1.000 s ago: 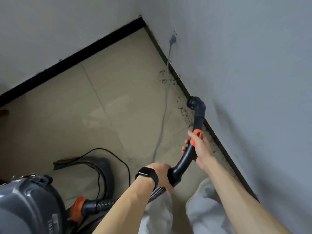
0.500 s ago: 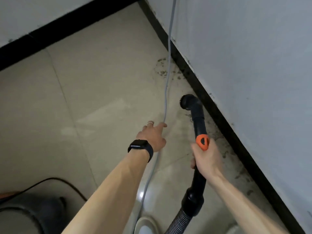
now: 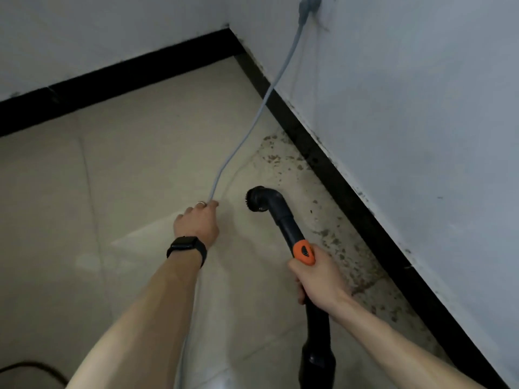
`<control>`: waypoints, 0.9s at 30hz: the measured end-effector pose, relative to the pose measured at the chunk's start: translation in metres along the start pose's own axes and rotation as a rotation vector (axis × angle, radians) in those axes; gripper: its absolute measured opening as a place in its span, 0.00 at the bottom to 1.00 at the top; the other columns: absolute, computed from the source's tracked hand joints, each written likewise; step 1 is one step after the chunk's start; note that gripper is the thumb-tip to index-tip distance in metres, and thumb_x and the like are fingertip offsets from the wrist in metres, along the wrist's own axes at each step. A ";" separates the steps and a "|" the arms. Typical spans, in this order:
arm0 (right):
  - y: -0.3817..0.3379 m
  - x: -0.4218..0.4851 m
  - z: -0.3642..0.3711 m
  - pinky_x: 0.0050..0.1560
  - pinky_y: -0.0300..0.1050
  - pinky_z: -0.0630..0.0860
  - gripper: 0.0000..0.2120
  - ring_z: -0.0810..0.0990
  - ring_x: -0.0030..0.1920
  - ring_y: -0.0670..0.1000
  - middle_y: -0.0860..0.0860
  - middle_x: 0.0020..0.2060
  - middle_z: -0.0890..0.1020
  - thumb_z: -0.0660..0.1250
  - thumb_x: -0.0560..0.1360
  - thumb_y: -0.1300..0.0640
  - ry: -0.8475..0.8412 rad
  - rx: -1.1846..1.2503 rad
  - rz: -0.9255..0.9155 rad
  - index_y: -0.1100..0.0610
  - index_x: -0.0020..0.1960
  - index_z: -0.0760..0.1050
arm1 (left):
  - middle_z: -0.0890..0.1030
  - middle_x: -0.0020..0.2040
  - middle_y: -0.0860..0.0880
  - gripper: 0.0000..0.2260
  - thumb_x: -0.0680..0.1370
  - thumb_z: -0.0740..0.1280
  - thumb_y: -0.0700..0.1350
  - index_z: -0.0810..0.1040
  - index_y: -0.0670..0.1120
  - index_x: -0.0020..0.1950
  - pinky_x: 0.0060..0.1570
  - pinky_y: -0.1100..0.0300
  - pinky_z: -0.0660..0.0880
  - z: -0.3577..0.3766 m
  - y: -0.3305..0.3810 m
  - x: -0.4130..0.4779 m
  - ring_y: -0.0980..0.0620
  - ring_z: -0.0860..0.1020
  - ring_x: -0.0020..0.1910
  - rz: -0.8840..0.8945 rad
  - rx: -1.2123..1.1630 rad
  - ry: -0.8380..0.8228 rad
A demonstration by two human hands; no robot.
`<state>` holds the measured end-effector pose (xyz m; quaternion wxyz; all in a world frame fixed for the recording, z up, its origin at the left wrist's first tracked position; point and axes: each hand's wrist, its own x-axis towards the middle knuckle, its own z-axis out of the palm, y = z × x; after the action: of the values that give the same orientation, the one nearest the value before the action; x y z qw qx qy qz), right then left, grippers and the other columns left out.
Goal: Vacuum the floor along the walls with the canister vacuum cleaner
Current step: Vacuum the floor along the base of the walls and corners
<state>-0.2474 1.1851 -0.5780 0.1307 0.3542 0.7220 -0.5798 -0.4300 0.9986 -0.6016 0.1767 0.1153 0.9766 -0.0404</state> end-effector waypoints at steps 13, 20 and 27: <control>-0.021 0.035 0.026 0.29 0.44 0.74 0.09 0.80 0.29 0.55 0.55 0.36 0.81 0.68 0.76 0.50 0.101 -0.168 0.022 0.53 0.49 0.71 | 0.74 0.67 0.46 0.33 0.81 0.53 0.37 0.50 0.64 0.79 0.52 0.51 0.75 -0.002 -0.047 0.021 0.42 0.77 0.59 -0.024 -0.080 -0.028; -0.026 0.047 0.010 0.32 0.50 0.78 0.10 0.79 0.29 0.55 0.53 0.35 0.79 0.68 0.77 0.49 0.041 -0.212 0.010 0.52 0.49 0.70 | 0.76 0.64 0.44 0.31 0.82 0.54 0.37 0.54 0.63 0.79 0.49 0.51 0.77 -0.014 -0.067 0.045 0.42 0.78 0.56 -0.022 -0.013 -0.084; -0.037 0.063 0.037 0.29 0.43 0.71 0.10 0.80 0.33 0.51 0.52 0.39 0.81 0.66 0.79 0.47 0.088 -0.350 -0.061 0.52 0.53 0.69 | 0.73 0.68 0.45 0.23 0.83 0.55 0.45 0.61 0.60 0.77 0.52 0.50 0.75 0.013 -0.055 0.064 0.41 0.77 0.58 0.041 0.019 -0.095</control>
<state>-0.3253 1.1708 -0.5993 0.1409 0.3289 0.8273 -0.4331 -0.4972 0.9576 -0.6341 0.2224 0.1348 0.9642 -0.0513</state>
